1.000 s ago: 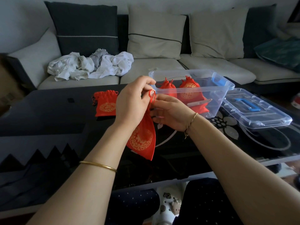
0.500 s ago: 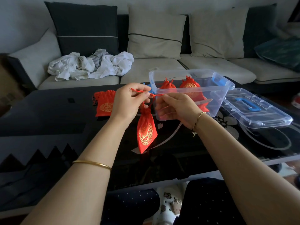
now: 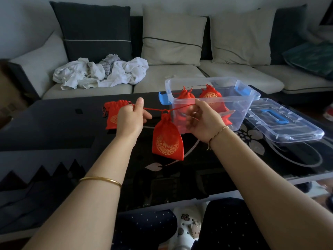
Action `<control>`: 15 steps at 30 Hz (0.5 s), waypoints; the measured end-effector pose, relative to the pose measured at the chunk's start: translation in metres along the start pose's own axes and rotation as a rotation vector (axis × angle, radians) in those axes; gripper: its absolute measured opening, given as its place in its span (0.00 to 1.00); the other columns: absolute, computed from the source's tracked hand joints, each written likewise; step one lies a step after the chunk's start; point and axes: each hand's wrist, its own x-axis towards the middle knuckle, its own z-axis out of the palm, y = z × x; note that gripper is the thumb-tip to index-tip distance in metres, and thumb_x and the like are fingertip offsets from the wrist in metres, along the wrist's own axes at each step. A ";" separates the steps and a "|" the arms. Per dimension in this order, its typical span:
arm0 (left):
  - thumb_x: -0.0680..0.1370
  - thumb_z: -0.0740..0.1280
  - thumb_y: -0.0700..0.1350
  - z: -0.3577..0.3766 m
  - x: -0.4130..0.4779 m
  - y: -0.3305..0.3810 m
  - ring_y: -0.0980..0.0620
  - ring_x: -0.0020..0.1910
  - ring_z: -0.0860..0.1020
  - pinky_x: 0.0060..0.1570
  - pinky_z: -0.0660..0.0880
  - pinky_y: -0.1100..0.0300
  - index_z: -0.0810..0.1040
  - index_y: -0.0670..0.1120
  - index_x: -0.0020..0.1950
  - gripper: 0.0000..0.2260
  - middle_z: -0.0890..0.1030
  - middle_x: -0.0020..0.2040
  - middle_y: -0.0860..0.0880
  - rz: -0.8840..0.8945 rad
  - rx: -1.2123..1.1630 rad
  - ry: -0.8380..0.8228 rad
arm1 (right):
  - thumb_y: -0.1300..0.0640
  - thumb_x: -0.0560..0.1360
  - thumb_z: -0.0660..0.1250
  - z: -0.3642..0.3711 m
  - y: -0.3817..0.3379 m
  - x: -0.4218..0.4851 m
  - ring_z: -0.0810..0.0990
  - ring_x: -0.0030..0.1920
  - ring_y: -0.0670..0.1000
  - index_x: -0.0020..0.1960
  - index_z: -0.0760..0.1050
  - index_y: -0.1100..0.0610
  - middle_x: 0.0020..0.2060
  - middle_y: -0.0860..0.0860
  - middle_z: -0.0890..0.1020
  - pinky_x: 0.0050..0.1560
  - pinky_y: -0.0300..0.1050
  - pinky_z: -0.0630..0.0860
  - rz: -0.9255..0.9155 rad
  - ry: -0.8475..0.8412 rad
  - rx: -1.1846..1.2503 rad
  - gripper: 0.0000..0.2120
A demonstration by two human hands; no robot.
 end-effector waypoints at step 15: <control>0.81 0.55 0.56 0.013 -0.002 0.014 0.54 0.22 0.67 0.36 0.79 0.54 0.63 0.45 0.29 0.24 0.65 0.22 0.50 -0.510 -1.141 -0.007 | 0.58 0.80 0.55 0.002 0.011 0.007 0.75 0.19 0.46 0.33 0.68 0.59 0.19 0.51 0.76 0.21 0.34 0.72 0.089 0.155 0.423 0.17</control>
